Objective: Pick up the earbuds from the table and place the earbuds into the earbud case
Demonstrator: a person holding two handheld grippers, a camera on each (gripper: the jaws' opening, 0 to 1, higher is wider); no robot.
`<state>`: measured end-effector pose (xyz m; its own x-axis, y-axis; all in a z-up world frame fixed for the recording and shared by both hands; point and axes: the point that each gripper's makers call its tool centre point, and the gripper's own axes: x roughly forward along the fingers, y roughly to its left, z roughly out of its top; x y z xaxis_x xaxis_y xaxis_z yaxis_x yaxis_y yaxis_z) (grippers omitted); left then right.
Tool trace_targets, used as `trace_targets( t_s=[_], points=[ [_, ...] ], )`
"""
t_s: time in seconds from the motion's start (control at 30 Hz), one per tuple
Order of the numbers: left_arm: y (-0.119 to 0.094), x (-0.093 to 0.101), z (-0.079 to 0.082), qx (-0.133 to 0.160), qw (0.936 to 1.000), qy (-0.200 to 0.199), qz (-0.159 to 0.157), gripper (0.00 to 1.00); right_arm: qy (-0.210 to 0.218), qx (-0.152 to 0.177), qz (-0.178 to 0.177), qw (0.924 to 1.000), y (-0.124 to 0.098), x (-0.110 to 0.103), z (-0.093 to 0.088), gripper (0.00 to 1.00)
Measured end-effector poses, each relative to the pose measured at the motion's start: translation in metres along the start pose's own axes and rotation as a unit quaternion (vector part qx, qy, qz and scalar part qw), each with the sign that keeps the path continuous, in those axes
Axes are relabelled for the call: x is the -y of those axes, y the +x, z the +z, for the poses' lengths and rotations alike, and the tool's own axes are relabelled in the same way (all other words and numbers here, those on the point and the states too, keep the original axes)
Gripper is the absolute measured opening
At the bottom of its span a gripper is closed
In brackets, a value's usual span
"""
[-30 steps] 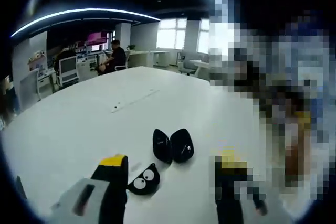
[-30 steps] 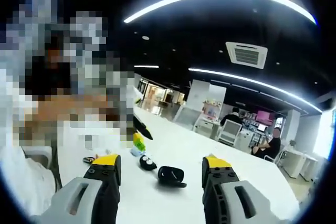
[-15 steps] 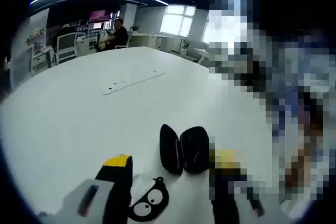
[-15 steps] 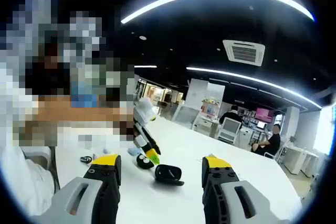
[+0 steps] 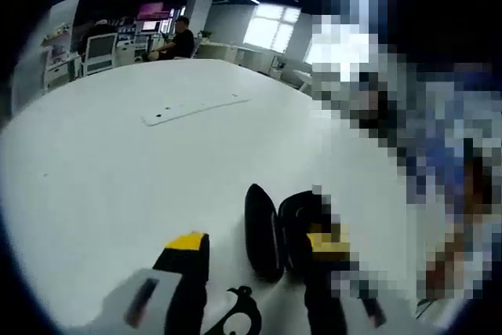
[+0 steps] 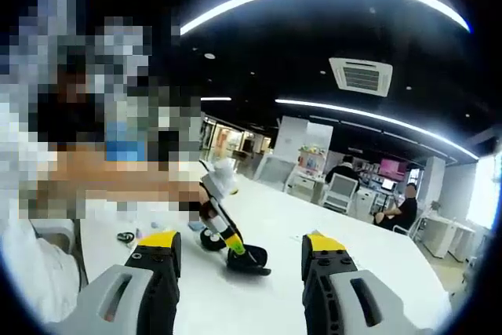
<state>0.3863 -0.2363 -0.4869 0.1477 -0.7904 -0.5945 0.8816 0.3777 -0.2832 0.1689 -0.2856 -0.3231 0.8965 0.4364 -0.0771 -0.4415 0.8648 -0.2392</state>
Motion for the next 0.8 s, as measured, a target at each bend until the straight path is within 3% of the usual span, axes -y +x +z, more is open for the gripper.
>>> trace_targets(
  t_s=[0.1,0.23,0.37,0.43,0.63,0.8],
  points=[
    [0.003,-0.002,-0.004,-0.008,0.9999,-0.012,0.0,0.39,-0.001,0.001,0.0,1.0,-0.001,0.0,0.001,0.6],
    [0.006,0.01,-0.008,-0.008,0.9995,-0.021,-0.023,0.27,-0.004,0.001,0.0,1.0,-0.001,0.0,0.002,0.6],
    [0.01,0.015,-0.011,-0.003,0.9996,-0.019,-0.021,0.21,-0.002,-0.001,-0.004,1.0,-0.001,0.003,0.0,0.6],
    [0.01,0.017,-0.012,-0.003,0.9997,-0.015,-0.02,0.13,-0.002,0.0,-0.002,1.0,-0.002,0.003,0.0,0.6],
    [0.006,0.024,-0.007,0.012,0.9995,-0.013,-0.025,0.08,-0.003,0.0,0.001,1.0,0.0,0.002,0.0,0.6],
    [0.003,0.033,-0.01,-0.005,0.9997,0.015,-0.016,0.07,-0.003,0.0,0.003,1.0,0.001,0.001,0.0,0.6]
  ],
)
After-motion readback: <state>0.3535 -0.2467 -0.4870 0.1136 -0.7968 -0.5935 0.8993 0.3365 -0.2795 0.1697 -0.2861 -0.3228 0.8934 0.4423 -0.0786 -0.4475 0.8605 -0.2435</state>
